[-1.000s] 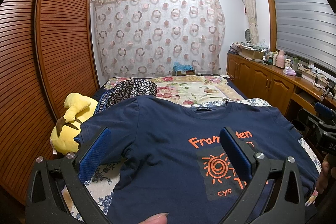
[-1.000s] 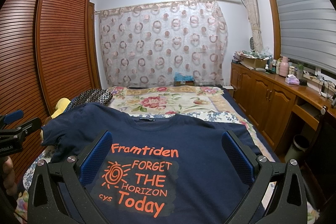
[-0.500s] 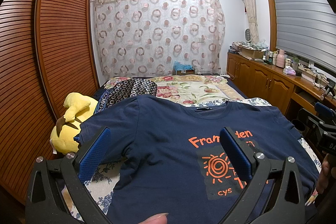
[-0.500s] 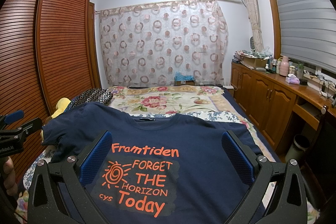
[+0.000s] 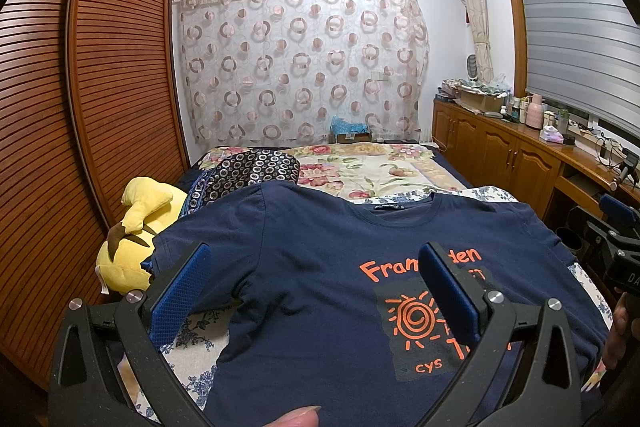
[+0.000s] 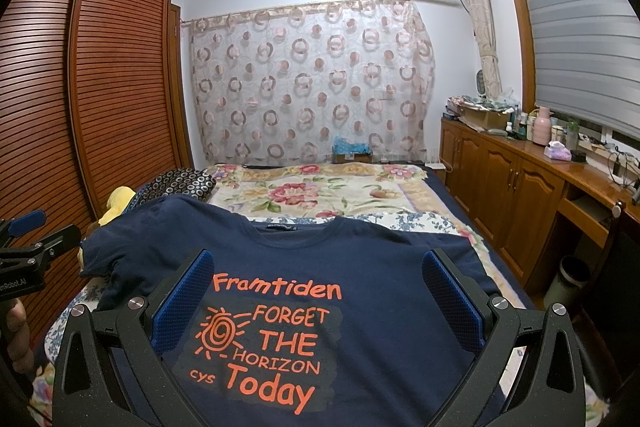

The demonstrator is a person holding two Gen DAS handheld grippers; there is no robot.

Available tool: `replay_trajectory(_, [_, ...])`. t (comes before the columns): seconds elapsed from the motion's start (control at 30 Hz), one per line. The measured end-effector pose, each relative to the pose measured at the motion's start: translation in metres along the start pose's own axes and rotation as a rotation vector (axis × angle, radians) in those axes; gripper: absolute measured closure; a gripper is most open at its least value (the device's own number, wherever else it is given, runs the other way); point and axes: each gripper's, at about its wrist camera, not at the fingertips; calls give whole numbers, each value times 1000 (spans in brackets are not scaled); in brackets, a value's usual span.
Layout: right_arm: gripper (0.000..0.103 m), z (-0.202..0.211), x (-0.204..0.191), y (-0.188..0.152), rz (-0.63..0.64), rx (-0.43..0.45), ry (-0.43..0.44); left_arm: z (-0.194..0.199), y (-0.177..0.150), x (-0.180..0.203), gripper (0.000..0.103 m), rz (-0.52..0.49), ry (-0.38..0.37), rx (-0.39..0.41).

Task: Fold small clothes

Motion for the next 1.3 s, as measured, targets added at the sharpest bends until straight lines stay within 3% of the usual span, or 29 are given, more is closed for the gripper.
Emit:
replay_trajectory(0.8, [0,-3,-8,-4,3,-12,17,0,-1,-2,0,6,5,-15])
replay_trajectory(1.3, [0,-15,-12,1,21,-66,69,-32,-29,-62,0,69,72,-117])
Point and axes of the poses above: each gripper's, at about its wrist camera, not at the fingertips, and z roughly against the way its jaws point, x to its right, y to its top, and after that the axes turned 5 degrees about -y, right-handed
